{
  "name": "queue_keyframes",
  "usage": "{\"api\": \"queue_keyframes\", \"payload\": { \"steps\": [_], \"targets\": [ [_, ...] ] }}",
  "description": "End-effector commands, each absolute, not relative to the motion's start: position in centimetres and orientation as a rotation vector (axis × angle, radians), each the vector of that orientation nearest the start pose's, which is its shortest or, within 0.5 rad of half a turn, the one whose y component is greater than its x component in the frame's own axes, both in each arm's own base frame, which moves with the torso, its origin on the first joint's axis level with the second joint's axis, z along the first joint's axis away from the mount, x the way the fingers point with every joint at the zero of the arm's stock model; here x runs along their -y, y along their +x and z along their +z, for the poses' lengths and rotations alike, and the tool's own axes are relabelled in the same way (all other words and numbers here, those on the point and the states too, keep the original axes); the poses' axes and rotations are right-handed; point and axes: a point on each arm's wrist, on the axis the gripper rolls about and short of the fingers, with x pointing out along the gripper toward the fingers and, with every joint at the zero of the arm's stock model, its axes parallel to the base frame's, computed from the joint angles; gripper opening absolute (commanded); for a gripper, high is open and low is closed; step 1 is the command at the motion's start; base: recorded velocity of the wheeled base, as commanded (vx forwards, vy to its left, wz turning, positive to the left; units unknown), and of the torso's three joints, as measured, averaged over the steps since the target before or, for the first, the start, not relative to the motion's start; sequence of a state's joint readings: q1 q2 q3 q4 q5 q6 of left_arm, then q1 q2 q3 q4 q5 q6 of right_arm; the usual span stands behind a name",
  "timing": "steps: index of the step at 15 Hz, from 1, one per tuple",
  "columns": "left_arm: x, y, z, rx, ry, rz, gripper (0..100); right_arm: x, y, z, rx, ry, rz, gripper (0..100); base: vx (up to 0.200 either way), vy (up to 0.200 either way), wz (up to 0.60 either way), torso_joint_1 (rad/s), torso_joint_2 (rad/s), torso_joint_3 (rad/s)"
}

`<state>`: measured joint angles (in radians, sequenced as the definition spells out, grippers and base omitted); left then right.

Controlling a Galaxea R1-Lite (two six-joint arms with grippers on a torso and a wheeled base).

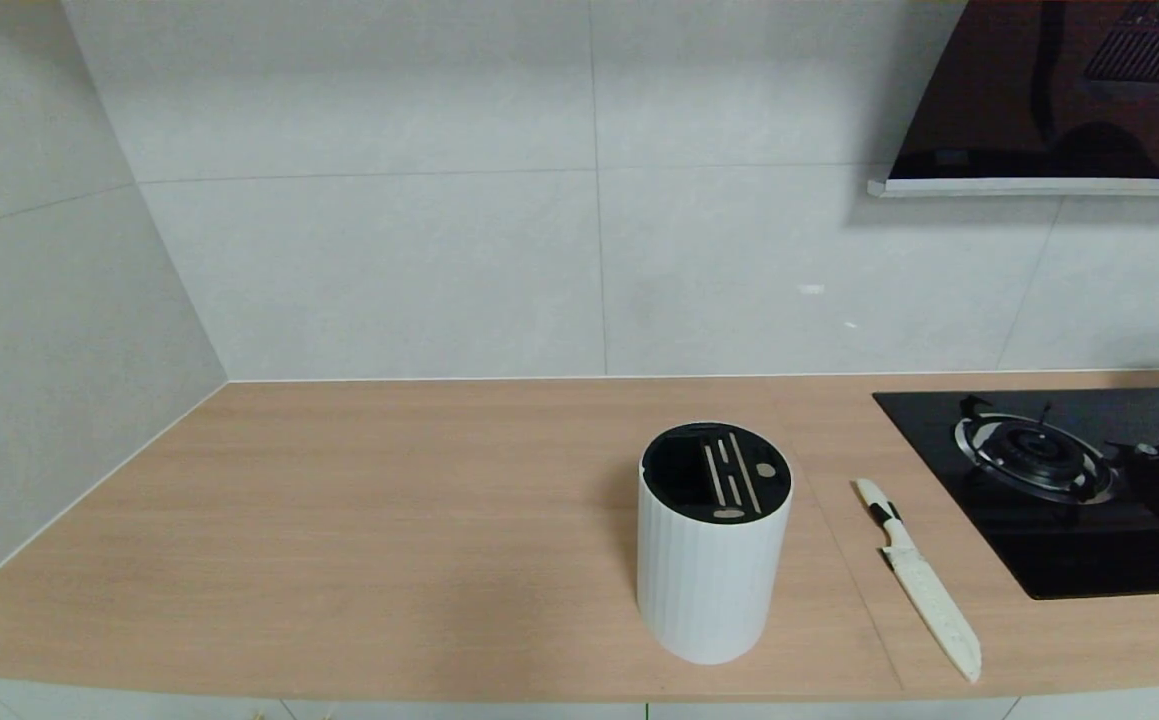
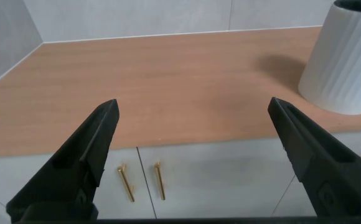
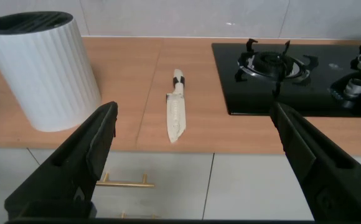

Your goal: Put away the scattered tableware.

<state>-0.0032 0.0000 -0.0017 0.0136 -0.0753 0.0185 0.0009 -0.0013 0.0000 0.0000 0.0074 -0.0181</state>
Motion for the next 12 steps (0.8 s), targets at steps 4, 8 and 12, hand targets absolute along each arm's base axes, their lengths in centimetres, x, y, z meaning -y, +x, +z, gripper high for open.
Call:
{"api": "queue_keyframes", "payload": {
  "steps": [4,8,12],
  "targets": [
    [0.16,-2.3,7.45,-0.011,0.019,-0.078,100,-0.01,-2.27,7.55,-0.001,-0.017,0.009,100,0.0,0.0,0.0,0.0,0.0,0.0],
    [0.16,-2.3,7.45,-0.011,0.023,-0.078,100,-0.02,-2.28,7.55,0.0,-0.018,0.012,100,0.0,0.0,0.0,0.0,0.0,0.0],
    [0.16,-2.3,7.45,-0.011,0.024,-0.078,100,-0.01,-2.28,7.55,0.0,-0.02,0.009,100,0.0,0.0,0.0,0.0,0.0,0.0]
  ]
}}
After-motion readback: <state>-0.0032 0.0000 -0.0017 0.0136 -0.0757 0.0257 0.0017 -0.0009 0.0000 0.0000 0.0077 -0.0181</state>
